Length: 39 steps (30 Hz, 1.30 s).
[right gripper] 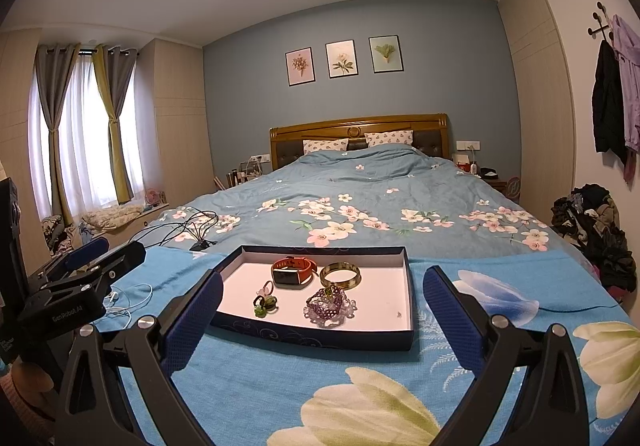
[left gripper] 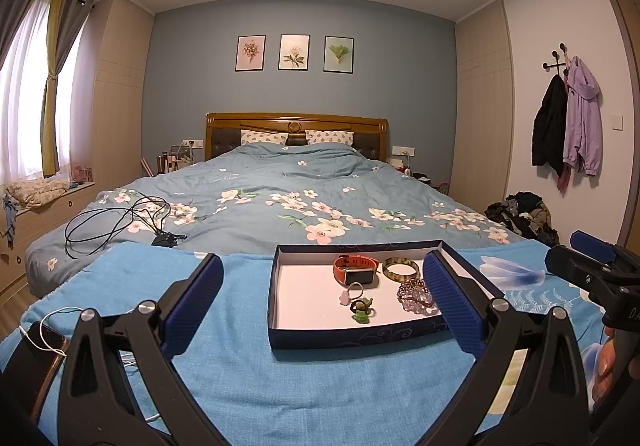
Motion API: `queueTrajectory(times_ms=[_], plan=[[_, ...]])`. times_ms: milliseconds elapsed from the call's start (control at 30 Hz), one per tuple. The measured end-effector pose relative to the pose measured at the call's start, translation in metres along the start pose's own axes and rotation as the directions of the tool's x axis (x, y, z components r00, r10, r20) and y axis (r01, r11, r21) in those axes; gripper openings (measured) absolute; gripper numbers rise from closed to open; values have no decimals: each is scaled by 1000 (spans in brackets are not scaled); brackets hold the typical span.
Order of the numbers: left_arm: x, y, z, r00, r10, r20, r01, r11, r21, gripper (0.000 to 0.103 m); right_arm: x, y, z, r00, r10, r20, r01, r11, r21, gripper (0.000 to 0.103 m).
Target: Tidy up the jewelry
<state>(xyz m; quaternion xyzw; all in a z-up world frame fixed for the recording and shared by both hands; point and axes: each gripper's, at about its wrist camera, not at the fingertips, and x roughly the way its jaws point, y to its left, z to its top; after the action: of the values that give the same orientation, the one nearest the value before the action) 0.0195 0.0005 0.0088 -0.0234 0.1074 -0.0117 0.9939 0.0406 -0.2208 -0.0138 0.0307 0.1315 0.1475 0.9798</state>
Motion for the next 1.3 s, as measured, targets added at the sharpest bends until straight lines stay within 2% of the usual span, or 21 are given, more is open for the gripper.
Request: queueTrajectory(times_ms=[1300], plan=[[1, -1, -4, 1000, 4, -4, -4, 1000, 7, 98, 1, 0, 2, 1000, -3, -2, 3, 1000, 2, 97]])
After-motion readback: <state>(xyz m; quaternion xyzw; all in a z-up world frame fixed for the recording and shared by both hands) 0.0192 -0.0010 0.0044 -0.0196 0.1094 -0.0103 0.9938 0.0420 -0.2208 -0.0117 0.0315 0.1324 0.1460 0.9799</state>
